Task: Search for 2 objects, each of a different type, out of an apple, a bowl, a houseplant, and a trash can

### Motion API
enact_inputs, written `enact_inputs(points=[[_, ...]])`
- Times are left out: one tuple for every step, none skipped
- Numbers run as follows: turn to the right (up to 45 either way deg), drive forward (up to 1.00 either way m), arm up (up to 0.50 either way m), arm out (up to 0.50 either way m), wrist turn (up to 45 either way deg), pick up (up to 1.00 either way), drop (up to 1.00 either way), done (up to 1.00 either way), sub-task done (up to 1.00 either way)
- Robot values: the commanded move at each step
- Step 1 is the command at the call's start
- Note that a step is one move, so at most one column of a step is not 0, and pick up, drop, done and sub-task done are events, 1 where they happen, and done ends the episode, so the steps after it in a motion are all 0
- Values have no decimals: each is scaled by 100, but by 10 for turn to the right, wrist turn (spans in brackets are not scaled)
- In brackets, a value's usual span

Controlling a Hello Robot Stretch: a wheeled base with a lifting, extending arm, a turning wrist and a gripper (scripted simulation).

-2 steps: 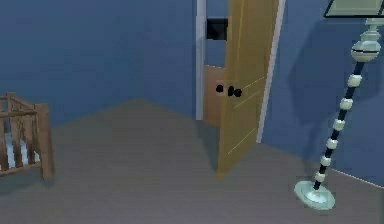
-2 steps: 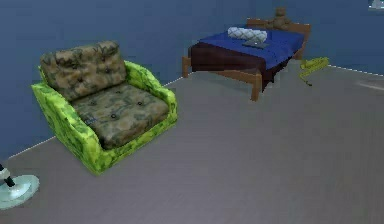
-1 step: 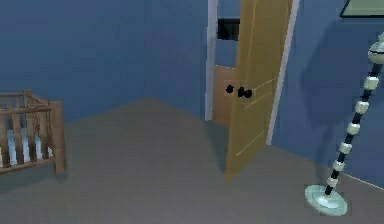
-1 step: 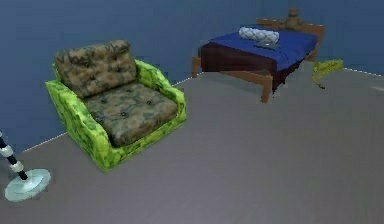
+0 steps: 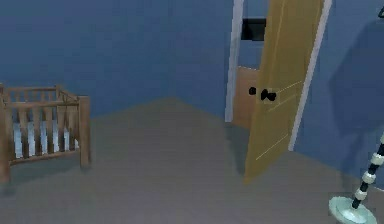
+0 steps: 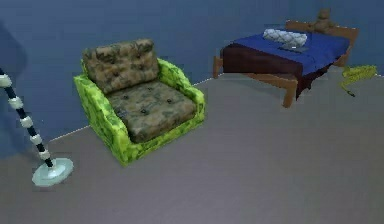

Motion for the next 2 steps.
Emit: enact_inputs(points=[[0, 100, 0, 0, 0, 0, 0, 0, 0], [-30, 0, 0, 0, 0, 0, 0, 0, 0]])
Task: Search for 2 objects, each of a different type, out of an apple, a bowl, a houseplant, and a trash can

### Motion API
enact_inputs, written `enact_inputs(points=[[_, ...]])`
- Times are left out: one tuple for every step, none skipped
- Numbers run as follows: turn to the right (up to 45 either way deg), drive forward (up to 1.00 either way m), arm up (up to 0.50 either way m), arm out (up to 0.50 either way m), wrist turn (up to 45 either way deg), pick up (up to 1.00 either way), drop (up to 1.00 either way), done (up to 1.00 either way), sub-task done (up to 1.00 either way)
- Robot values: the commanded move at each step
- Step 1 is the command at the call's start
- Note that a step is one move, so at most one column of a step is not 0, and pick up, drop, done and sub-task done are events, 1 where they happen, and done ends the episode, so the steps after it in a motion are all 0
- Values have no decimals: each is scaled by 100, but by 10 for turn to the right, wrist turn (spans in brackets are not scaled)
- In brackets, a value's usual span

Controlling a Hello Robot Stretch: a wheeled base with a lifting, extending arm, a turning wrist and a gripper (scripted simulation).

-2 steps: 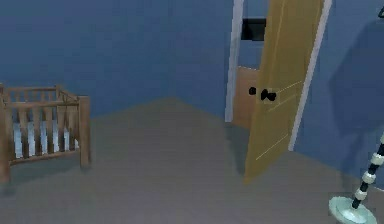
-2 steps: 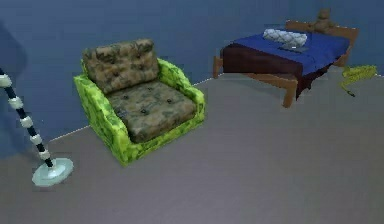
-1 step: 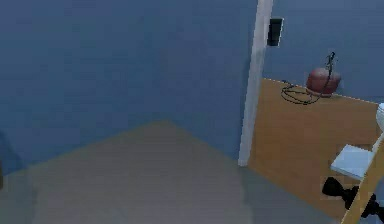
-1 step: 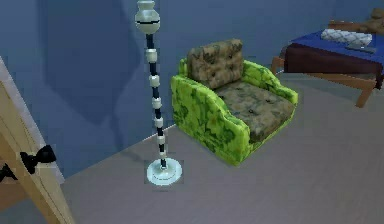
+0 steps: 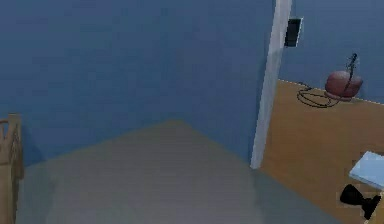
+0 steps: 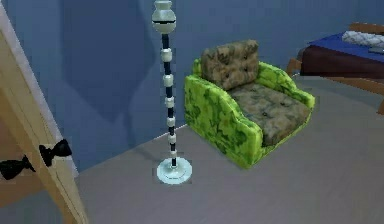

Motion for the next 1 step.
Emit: enact_inputs(points=[[0, 35, 0, 0, 0, 0, 0, 0, 0]])
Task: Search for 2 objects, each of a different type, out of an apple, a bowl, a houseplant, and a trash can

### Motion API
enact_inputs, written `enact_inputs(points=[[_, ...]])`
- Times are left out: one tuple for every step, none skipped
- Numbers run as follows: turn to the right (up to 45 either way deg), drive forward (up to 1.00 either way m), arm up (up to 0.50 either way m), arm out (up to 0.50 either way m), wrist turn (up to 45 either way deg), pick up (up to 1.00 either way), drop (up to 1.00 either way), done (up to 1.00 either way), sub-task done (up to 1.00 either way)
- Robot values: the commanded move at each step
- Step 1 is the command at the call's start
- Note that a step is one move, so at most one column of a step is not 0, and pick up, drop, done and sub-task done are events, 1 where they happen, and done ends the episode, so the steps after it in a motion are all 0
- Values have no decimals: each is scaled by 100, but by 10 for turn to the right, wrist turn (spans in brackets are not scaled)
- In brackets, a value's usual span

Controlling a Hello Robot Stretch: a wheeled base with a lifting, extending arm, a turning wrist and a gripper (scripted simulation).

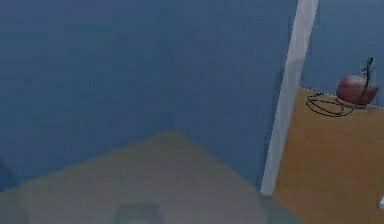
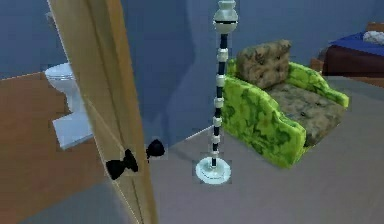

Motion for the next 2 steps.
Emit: enact_inputs(points=[[90, 0, 0, 0, 0, 0, 0, 0, 0], [0, 45, 0, 0, 0, 0, 0, 0, 0]])
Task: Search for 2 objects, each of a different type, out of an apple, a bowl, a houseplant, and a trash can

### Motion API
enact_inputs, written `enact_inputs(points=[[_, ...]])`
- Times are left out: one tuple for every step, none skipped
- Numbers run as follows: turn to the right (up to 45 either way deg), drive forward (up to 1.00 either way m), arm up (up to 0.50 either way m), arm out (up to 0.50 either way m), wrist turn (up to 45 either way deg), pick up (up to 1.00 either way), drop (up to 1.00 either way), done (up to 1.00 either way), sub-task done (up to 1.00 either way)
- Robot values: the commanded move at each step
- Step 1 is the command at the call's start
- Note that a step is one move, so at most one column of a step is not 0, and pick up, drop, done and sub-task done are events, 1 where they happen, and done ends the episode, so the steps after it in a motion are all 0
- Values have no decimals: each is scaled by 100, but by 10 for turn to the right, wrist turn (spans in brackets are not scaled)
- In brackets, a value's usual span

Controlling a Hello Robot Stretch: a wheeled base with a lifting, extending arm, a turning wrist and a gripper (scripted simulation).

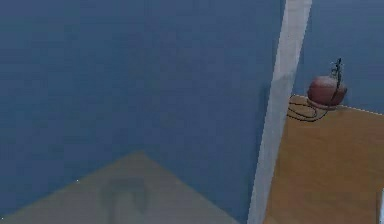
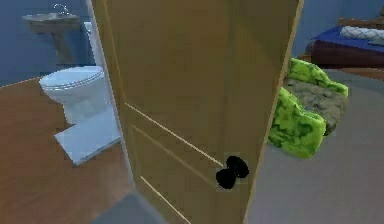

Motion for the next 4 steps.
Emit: enact_inputs(points=[[360, 0, 0, 0, 0, 0, 0, 0, 0], [0, 100, 0, 0, 0, 0, 0, 0, 0], [0, 20, 0, 0, 0, 0, 0, 0, 0], [60, 0, 0, 0, 0, 0, 0, 0, 0]])
